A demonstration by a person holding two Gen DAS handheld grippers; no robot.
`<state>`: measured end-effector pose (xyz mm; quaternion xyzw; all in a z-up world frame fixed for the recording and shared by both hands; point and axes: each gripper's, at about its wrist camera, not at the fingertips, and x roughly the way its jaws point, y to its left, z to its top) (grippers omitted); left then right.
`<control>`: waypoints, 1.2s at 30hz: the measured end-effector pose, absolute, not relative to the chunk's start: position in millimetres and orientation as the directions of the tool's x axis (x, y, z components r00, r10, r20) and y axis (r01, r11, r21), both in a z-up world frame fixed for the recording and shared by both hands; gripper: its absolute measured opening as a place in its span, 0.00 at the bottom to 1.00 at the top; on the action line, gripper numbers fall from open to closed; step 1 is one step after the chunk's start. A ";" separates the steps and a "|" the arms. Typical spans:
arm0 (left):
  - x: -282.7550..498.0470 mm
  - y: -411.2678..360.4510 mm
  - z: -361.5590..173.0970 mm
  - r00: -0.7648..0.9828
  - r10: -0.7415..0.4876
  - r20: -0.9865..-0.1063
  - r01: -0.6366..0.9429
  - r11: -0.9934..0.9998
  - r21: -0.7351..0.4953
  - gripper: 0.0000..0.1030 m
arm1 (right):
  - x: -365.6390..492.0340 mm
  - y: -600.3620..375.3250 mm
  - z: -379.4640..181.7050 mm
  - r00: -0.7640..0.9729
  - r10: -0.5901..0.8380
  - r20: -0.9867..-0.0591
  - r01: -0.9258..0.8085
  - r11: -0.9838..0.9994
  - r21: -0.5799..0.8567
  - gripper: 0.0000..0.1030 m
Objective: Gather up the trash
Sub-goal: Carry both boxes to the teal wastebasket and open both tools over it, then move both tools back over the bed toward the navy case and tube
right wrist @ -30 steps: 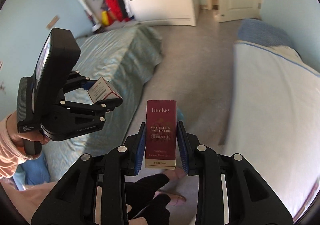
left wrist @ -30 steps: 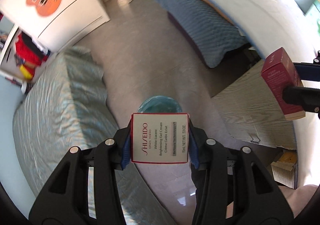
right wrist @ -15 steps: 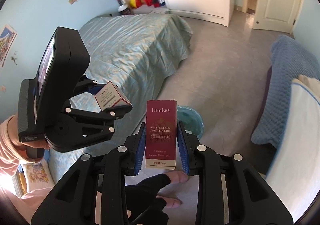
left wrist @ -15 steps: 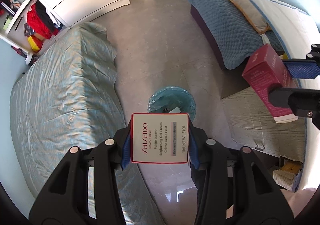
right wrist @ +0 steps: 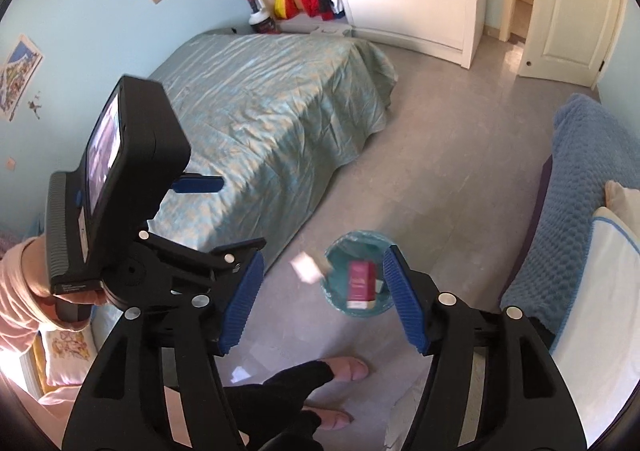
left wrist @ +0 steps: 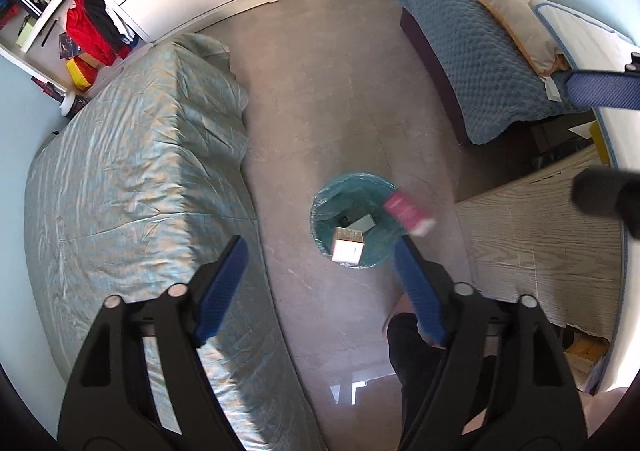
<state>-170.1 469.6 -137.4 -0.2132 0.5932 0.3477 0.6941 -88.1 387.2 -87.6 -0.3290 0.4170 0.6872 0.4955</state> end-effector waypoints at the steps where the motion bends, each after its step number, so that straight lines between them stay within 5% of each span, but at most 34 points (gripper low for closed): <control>1: -170.2 469.4 -137.0 0.057 0.229 -0.972 -0.735 0.668 0.114 0.73 | -86.2 387.0 -86.7 -0.285 0.409 -0.867 -0.958 -0.156 0.242 0.62; 20: -143.3 438.8 -114.7 0.113 0.254 -0.961 -0.648 0.752 0.122 0.74 | -37.2 323.0 -69.4 -0.185 0.507 -0.842 -0.968 0.053 0.245 0.70; 36: -23.1 310.5 -90.2 0.283 0.141 -0.949 -0.210 0.974 0.082 0.84 | 43.5 120.2 -29.6 0.240 0.558 -0.795 -0.800 0.577 0.163 0.85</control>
